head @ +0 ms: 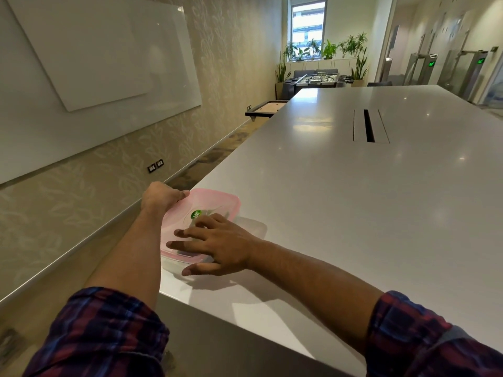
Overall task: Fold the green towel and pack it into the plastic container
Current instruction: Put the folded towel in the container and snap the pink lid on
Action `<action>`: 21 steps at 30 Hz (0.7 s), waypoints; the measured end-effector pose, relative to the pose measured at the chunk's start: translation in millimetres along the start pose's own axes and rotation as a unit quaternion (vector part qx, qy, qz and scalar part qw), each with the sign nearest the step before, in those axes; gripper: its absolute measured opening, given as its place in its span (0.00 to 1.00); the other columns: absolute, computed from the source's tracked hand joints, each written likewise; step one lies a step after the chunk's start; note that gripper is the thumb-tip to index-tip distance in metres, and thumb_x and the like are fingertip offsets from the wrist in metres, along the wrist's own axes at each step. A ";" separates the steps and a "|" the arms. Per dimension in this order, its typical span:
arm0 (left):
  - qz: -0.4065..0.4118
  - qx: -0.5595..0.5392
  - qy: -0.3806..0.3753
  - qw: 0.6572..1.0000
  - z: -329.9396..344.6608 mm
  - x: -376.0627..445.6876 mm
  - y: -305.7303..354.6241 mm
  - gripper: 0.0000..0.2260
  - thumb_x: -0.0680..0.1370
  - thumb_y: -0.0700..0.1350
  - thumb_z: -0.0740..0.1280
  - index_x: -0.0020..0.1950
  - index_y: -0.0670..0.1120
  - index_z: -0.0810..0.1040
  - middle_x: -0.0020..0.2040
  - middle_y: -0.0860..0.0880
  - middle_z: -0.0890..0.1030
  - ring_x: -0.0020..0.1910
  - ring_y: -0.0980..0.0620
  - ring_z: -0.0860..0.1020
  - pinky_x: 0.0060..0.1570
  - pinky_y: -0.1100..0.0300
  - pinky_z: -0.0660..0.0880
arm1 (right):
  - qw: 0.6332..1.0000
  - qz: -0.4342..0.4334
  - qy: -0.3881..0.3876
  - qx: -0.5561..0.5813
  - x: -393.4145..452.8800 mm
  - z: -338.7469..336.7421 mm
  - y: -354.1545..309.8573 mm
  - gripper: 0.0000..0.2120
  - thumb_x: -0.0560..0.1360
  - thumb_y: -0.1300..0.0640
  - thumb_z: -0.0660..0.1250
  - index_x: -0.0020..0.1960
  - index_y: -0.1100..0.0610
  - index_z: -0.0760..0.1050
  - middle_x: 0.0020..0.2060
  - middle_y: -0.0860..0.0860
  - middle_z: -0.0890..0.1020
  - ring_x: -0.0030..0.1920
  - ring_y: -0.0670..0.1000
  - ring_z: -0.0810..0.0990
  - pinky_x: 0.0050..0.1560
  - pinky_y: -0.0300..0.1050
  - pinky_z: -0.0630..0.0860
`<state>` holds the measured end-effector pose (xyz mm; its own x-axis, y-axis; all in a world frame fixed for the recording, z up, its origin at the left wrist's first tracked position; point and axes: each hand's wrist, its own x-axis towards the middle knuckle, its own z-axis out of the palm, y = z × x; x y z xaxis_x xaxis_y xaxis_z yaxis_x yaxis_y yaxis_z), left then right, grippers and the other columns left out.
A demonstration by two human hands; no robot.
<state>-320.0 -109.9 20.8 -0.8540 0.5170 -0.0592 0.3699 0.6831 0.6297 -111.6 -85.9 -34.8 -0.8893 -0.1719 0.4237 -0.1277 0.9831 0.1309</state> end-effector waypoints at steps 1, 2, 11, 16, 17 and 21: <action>-0.004 -0.011 -0.002 1.000 0.7 0.4 0.0 0.24 0.73 0.54 0.77 0.55 0.35 0.82 0.53 0.38 0.84 0.54 0.39 0.82 0.45 0.50 0.76 | 1.000 0.002 0.003 0.005 0.2 0.1 -0.7 0.29 0.79 0.39 0.64 0.76 0.51 0.71 0.71 0.54 0.77 0.64 0.58 0.72 0.64 0.53 0.68; -0.008 -0.025 -0.008 1.000 1.1 0.8 -0.4 0.23 0.73 0.53 0.77 0.55 0.35 0.82 0.53 0.38 0.84 0.53 0.39 0.82 0.48 0.48 0.78 | 1.000 0.006 0.006 0.012 0.3 0.3 -1.6 0.28 0.79 0.40 0.65 0.75 0.51 0.71 0.70 0.54 0.77 0.63 0.58 0.73 0.64 0.53 0.68; -0.081 -0.090 -0.073 0.990 5.7 16.5 -3.2 0.14 0.74 0.48 0.77 0.44 0.39 0.78 0.46 0.42 0.81 0.40 0.45 0.78 0.42 0.52 0.72 | 0.997 0.036 0.003 0.061 -0.6 0.3 -6.7 0.26 0.80 0.43 0.66 0.75 0.51 0.72 0.71 0.53 0.77 0.72 0.57 0.70 0.71 0.55 0.63; -0.098 -0.084 -0.119 0.984 4.7 27.0 -4.9 0.13 0.74 0.49 0.76 0.47 0.39 0.80 0.50 0.39 0.83 0.45 0.42 0.80 0.47 0.49 0.73 | 0.999 0.013 -0.013 0.041 -2.4 -0.9 -6.5 0.27 0.82 0.45 0.63 0.78 0.54 0.68 0.74 0.52 0.73 0.75 0.56 0.68 0.72 0.53 0.63; -0.099 -0.081 -0.124 0.984 5.5 29.1 -4.5 0.13 0.74 0.49 0.76 0.47 0.39 0.81 0.51 0.39 0.83 0.45 0.42 0.81 0.47 0.50 0.74 | 0.999 0.000 -0.020 0.035 -2.3 -1.7 -5.9 0.27 0.83 0.45 0.63 0.78 0.55 0.67 0.75 0.53 0.72 0.76 0.55 0.67 0.73 0.53 0.63; -0.104 -0.057 -0.136 0.984 5.1 33.8 -1.8 0.15 0.75 0.50 0.75 0.52 0.40 0.81 0.53 0.40 0.83 0.55 0.40 0.81 0.60 0.46 0.76 | 0.998 -0.038 -0.051 0.006 -2.2 -6.5 -1.7 0.30 0.84 0.44 0.60 0.80 0.57 0.62 0.78 0.53 0.67 0.79 0.55 0.63 0.77 0.52 0.60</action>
<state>-347.7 -91.0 13.7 -0.7722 0.5007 -0.3912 0.1405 0.7349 0.6635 -106.6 -87.6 -30.2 -0.9171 -0.2393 0.3189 -0.2010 0.9683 0.1484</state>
